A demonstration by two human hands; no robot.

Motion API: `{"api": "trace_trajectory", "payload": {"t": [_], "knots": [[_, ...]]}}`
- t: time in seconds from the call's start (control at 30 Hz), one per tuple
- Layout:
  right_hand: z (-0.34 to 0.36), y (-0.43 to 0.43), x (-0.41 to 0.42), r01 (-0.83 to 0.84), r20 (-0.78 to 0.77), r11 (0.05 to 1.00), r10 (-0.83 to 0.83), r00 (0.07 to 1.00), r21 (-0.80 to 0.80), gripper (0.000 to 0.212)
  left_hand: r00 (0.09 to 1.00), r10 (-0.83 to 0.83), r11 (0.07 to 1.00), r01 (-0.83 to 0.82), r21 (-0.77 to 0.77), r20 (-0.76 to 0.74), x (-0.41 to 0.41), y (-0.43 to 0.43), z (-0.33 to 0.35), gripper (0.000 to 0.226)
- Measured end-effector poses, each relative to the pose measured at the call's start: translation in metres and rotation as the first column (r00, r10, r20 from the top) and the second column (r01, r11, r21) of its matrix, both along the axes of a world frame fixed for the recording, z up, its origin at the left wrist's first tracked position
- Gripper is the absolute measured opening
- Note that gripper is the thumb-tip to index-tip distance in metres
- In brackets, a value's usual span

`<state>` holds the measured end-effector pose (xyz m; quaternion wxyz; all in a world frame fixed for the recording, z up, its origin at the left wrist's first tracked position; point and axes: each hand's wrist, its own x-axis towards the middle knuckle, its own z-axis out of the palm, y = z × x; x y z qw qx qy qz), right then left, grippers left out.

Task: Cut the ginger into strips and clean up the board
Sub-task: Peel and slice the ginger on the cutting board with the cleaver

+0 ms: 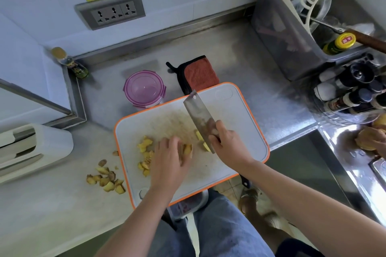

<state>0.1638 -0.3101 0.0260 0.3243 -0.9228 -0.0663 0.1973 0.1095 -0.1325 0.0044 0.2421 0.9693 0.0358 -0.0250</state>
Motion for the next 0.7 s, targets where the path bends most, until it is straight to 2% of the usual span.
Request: {"api": "trace_trajectory", "payload": {"t": [0.03, 0.1, 0.17, 0.23, 0.33, 0.43, 0.5, 0.6, 0.7], "knots": [[-0.001, -0.001, -0.002, -0.004, -0.005, 1.0, 0.004, 1.0, -0.007, 0.016, 0.99, -0.14, 0.989, 0.138, 0.058, 0.03, 0.001, 0.005, -0.004, 0.031], [-0.002, -0.001, -0.003, -0.014, -0.02, 1.0, 0.013, 1.0, -0.025, 0.015, 0.917, -0.399, 0.907, 0.39, 0.161, 0.024, 0.006, 0.012, -0.014, 0.055], [-0.001, 0.0, -0.004, -0.023, -0.034, 0.999, 0.022, 0.999, -0.043, 0.013, 0.876, -0.481, 0.856, 0.461, 0.233, 0.034, 0.01, 0.013, -0.022, 0.059], [0.0, 0.002, -0.005, -0.049, -0.036, 0.996, 0.047, 0.998, -0.069, 0.013, 0.911, -0.412, 0.887, 0.399, 0.231, 0.01, 0.013, 0.011, -0.023, 0.047], [0.0, 0.004, -0.007, -0.111, -0.038, 0.988, 0.108, 0.993, -0.112, 0.014, 0.984, -0.171, 0.964, 0.177, 0.197, -0.046, 0.015, 0.004, -0.013, 0.028], [0.0, 0.006, -0.009, -0.181, -0.038, 0.965, 0.177, 0.983, -0.188, 0.012, 0.997, 0.022, 0.988, -0.01, 0.155, -0.079, 0.01, -0.002, -0.01, 0.032], [0.001, 0.008, -0.012, -0.224, -0.032, 0.949, 0.223, 0.974, -0.223, 0.016, 0.994, 0.055, 0.996, -0.047, 0.082, -0.092, 0.005, -0.004, -0.012, 0.034], [0.002, 0.012, -0.016, -0.262, -0.024, 0.932, 0.265, 0.964, -0.25, 0.018, 0.993, 0.071, 0.997, -0.074, -0.03, -0.09, 0.002, -0.004, -0.011, 0.025], [0.005, 0.016, -0.017, -0.249, -0.003, 0.931, 0.258, 0.966, -0.265, 0.018, 0.991, 0.104, 0.991, -0.11, -0.071, -0.088, 0.006, -0.005, -0.009, 0.02]]}}
